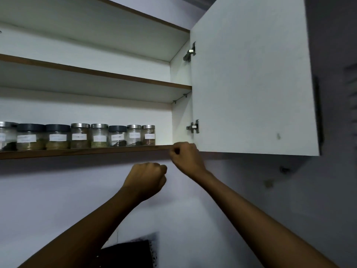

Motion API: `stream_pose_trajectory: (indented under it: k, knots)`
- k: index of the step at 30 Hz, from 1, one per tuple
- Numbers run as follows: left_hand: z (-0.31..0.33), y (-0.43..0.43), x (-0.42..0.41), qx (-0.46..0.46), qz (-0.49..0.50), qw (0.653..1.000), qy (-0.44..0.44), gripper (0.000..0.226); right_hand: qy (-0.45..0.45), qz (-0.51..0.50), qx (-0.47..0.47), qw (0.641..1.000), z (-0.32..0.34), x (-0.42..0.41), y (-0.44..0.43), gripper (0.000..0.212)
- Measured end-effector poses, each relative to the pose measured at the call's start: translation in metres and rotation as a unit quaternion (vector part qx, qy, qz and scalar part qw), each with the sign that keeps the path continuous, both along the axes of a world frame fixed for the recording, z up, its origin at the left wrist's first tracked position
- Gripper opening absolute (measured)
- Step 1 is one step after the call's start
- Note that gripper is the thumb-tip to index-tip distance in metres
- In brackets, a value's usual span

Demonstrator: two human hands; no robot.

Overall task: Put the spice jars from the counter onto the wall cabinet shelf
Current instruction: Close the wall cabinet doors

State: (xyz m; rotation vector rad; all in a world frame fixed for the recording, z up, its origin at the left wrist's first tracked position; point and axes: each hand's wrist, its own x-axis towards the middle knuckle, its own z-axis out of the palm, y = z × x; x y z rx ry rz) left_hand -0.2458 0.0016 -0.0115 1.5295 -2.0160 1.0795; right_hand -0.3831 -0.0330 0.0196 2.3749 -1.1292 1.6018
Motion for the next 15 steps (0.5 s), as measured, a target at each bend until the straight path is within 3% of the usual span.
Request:
stream_pose_trajectory:
  k: [3, 6, 15]
  knots:
    - [0.007, 0.007, -0.041, -0.008, -0.047, 0.998, 0.029, 0.030, -0.012, -0.052, -0.035, 0.998, 0.015, -0.034, 0.020, 0.021]
    - [0.016, 0.016, -0.080, -0.037, -0.094, 0.995, 0.004, 0.032, -0.025, -0.102, -0.107, 0.989, 0.033, -0.070, 0.034, 0.021]
    - [0.052, 0.012, -0.189, -0.045, -0.182, 0.982, -0.006, 0.041, -0.025, -0.249, -0.267, 0.930, 0.069, -0.172, 0.053, 0.031]
